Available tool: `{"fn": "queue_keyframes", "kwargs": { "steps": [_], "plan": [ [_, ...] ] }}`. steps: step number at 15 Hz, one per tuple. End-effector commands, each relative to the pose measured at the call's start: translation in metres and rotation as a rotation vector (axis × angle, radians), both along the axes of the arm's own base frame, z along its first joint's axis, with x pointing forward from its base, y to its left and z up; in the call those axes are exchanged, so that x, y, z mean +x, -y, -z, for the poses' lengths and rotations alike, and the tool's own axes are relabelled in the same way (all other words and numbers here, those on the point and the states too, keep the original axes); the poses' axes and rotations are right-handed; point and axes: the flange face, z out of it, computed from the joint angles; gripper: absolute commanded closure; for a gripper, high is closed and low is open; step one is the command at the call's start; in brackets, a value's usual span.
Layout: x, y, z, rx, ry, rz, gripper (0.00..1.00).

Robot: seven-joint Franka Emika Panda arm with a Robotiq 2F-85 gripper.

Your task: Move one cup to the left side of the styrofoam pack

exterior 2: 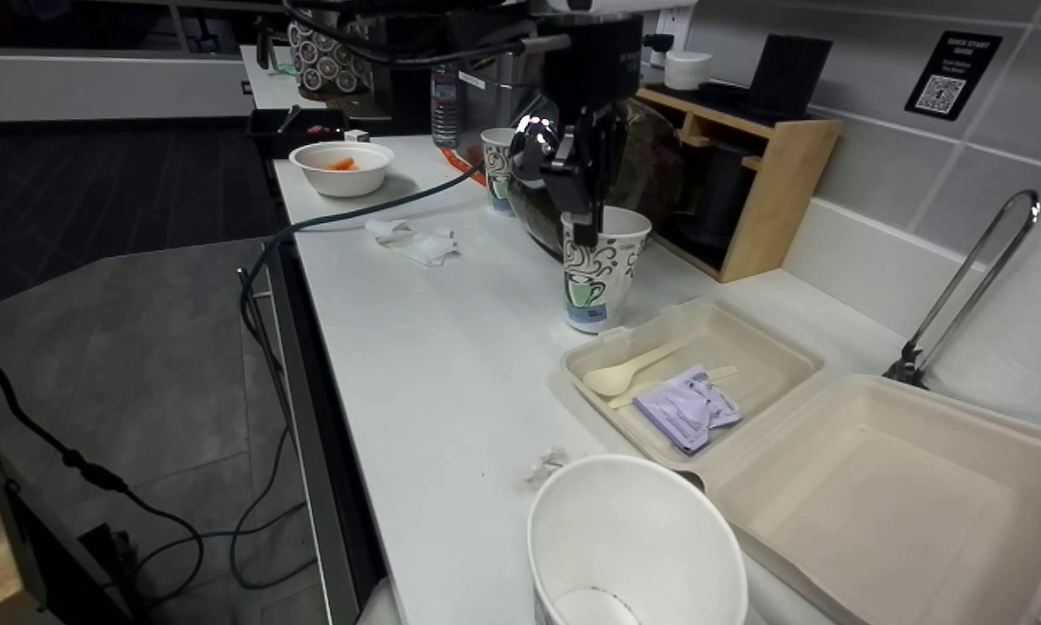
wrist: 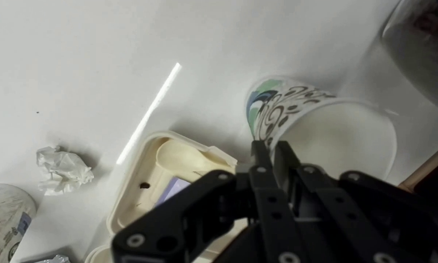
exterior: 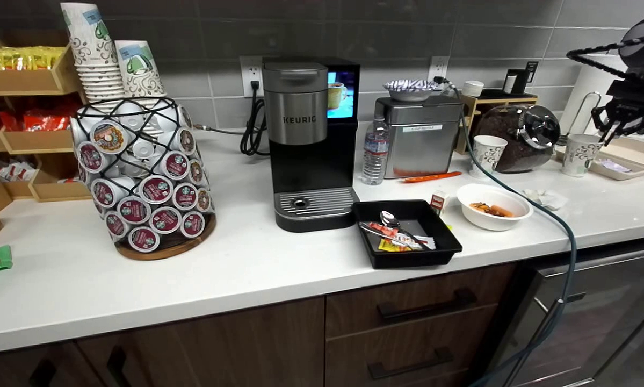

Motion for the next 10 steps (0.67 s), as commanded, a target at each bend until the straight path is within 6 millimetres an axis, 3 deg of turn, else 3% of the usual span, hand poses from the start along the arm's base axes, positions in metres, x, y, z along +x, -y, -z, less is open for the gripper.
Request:
{"fn": "queue_keyframes", "kwargs": {
  "steps": [1,6,8,10],
  "plan": [
    [0.001,0.004,-0.006,0.015,0.000,0.006,0.56],
    [-0.011,0.004,-0.042,-0.017,0.022,-0.012,0.18],
    [-0.027,0.002,-0.059,-0.022,0.011,-0.074,0.05],
    [-0.046,0.000,-0.072,-0.019,0.042,-0.170,0.00]
  ]
}}
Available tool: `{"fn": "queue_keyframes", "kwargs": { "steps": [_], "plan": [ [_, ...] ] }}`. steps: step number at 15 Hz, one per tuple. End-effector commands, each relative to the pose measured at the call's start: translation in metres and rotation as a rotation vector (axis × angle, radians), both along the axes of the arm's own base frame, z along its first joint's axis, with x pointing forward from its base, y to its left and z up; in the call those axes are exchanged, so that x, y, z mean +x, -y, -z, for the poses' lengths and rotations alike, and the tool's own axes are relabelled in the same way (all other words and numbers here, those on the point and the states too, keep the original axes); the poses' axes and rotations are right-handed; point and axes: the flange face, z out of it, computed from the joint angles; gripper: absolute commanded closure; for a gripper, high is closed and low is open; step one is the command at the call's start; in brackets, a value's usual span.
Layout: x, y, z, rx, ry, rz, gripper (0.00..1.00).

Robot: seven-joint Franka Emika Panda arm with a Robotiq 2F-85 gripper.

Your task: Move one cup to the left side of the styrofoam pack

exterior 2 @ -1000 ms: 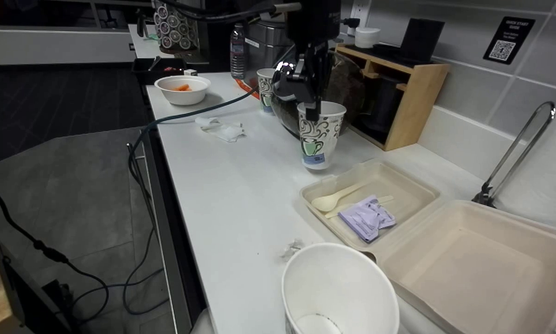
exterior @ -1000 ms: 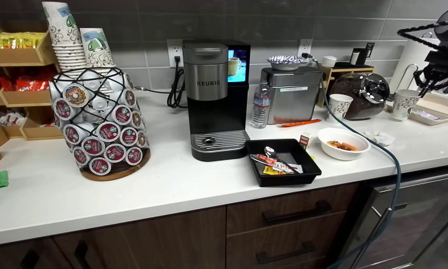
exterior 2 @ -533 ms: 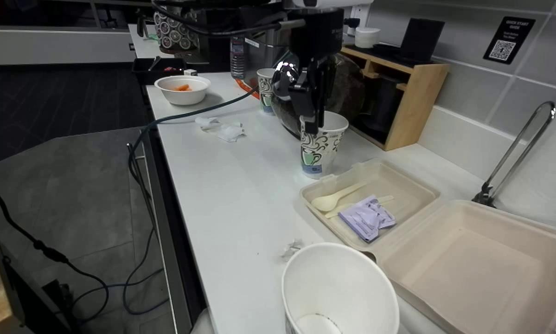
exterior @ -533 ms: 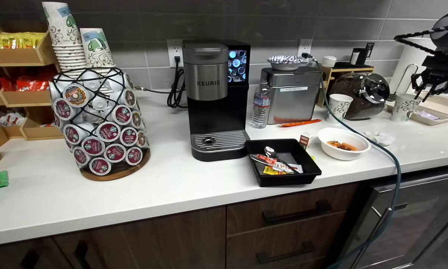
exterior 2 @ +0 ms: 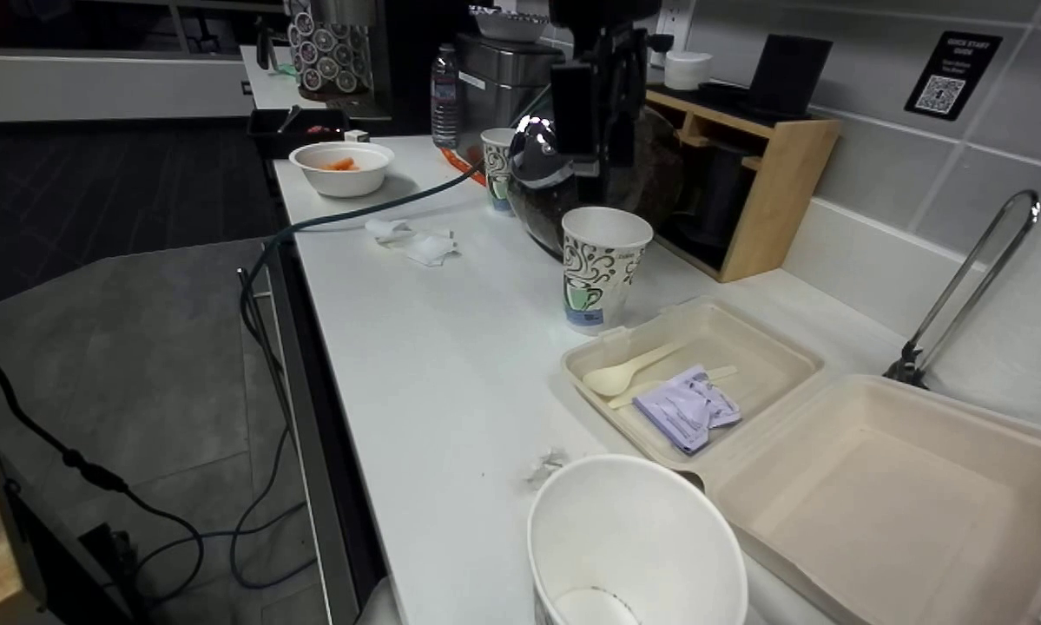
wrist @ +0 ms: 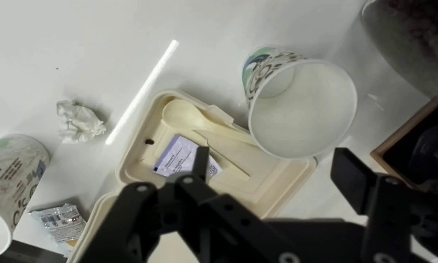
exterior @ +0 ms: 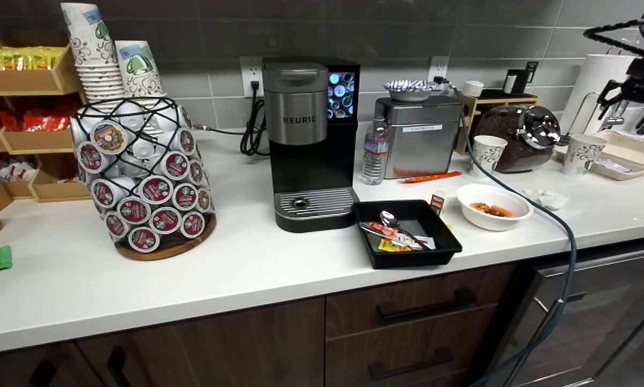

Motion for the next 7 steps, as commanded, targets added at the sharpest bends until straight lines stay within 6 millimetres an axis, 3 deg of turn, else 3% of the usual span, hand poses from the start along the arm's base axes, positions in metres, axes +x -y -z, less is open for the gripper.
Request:
{"fn": "queue_keyframes", "kwargs": {
  "steps": [1,5,6,7],
  "plan": [
    [-0.043,-0.009,-0.024,0.013,0.039,-0.180,0.00],
    [-0.092,-0.024,-0.038,-0.051,0.091,-0.379,0.00],
    [-0.066,-0.002,-0.037,-0.041,0.042,-0.298,0.00],
    [-0.076,-0.006,-0.039,-0.050,0.054,-0.331,0.00]
  ]
}}
